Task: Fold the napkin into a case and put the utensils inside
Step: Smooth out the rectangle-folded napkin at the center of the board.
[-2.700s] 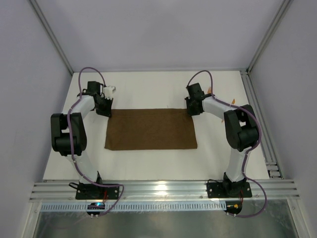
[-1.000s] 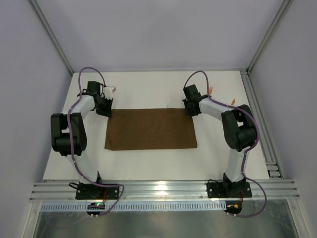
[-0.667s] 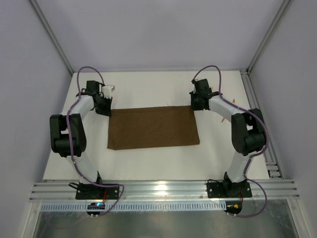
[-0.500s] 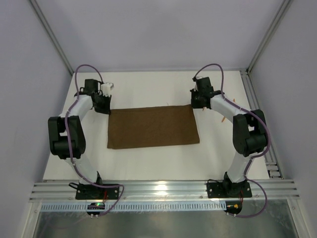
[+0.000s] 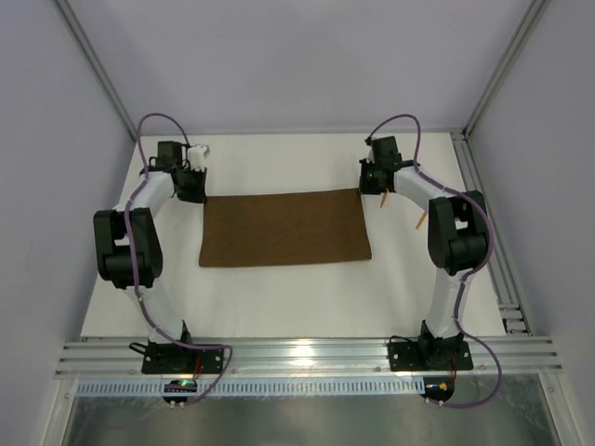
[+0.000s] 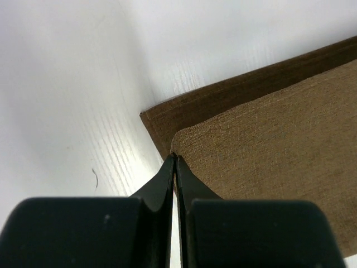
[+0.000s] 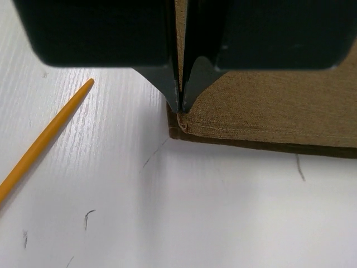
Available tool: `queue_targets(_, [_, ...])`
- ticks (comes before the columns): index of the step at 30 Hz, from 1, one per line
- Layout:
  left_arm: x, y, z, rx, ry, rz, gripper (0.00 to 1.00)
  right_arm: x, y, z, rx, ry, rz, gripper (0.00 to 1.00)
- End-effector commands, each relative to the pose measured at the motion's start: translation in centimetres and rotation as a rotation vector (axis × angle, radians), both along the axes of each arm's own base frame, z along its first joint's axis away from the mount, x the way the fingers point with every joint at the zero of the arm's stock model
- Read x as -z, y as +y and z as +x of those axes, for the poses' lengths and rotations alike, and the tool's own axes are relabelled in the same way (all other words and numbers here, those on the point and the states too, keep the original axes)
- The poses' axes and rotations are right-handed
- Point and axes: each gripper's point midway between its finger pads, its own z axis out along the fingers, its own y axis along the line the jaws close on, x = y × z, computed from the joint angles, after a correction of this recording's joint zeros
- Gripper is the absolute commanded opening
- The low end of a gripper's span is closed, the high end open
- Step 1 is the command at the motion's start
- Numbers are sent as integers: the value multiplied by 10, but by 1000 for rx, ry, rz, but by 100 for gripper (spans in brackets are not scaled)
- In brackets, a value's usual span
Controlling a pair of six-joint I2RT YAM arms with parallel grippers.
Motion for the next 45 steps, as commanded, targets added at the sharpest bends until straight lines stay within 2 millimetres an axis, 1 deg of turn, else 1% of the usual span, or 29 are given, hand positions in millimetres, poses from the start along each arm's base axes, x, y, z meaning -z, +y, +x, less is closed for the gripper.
queue_targets(1, [5, 7, 22, -31, -34, 12, 0, 6, 1, 13, 9, 5, 22, 3])
queue_targets(2, [5, 9, 25, -36, -35, 22, 0, 15, 2, 14, 10, 26, 24, 3])
queue_targets(3, [13, 10, 26, -36, -17, 24, 0, 17, 2, 15, 9, 31, 26, 3])
queue_targets(5, [19, 11, 26, -32, 1, 34, 0, 26, 3, 14, 10, 51, 28, 3])
queue_targets(10, [36, 15, 23, -36, 39, 53, 0, 29, 3, 14, 14, 56, 27, 3])
queue_targets(15, [39, 15, 23, -41, 45, 53, 0, 28, 3, 17, 15, 54, 30, 3])
queue_targets(16, [41, 15, 22, -42, 48, 54, 0, 25, 4, 17, 14, 48, 32, 3])
queue_targets(20, [36, 14, 21, -40, 40, 51, 0, 24, 3, 17, 13, 47, 30, 3])
queue_targets(21, [32, 15, 22, -42, 30, 51, 0, 24, 4, 17, 10, 46, 31, 3])
queue_targets(23, [29, 16, 21, -46, 24, 58, 0, 23, 4, 18, 10, 46, 31, 3])
queue_targets(24, [25, 17, 20, -49, 15, 62, 0, 23, 4, 18, 8, 44, 31, 6])
queue_targets(25, [24, 18, 20, -55, 11, 67, 2, 22, 6, 18, 1, 44, 38, 15])
queue_targets(26, [23, 20, 22, -63, -1, 78, 6, 21, 6, 19, -3, 41, 40, 17])
queue_targets(27, [23, 21, 21, -67, -3, 78, 19, 20, 7, 19, -5, 42, 43, 19])
queue_targets(28, [19, 20, 21, -68, -15, 73, 20, 18, 8, 19, -9, 38, 47, 23])
queue_targets(31, [13, 16, 25, -60, -39, 54, 18, 11, 9, 23, -17, 21, 44, 24])
queue_targets(32, [12, 16, 25, -60, -39, 52, 11, 9, 8, 24, -18, 17, 43, 23])
queue_targets(33, [10, 16, 28, -63, -43, 51, 7, 7, 8, 24, -24, 13, 42, 23])
queue_targets(35, [13, 16, 29, -62, -33, 51, 1, 4, 11, 25, -30, 8, 48, 15])
queue_targets(37, [13, 17, 30, -66, -32, 55, 1, 4, 10, 26, -30, 5, 48, 12])
queue_targets(39, [14, 19, 31, -78, -31, 63, 2, 4, 8, 24, -25, 16, 41, 13])
queue_targets(40, [13, 19, 28, -81, -24, 61, 5, 0, 8, 22, -24, 14, 40, 15])
queue_targets(42, [-2, 14, 24, -83, -41, 43, 6, -9, 10, 15, -30, 5, 42, 15])
queue_targets(43, [-6, 9, 14, -71, -25, 28, 6, -22, 11, 4, -38, -15, 42, 15])
queue_targets(44, [-27, 1, 6, -48, -53, 22, 6, -29, 12, -4, -46, -26, 37, 15])
queue_targets(45, [-30, -7, -6, -8, -39, 23, 6, -34, 24, -16, -73, -29, 37, 14])
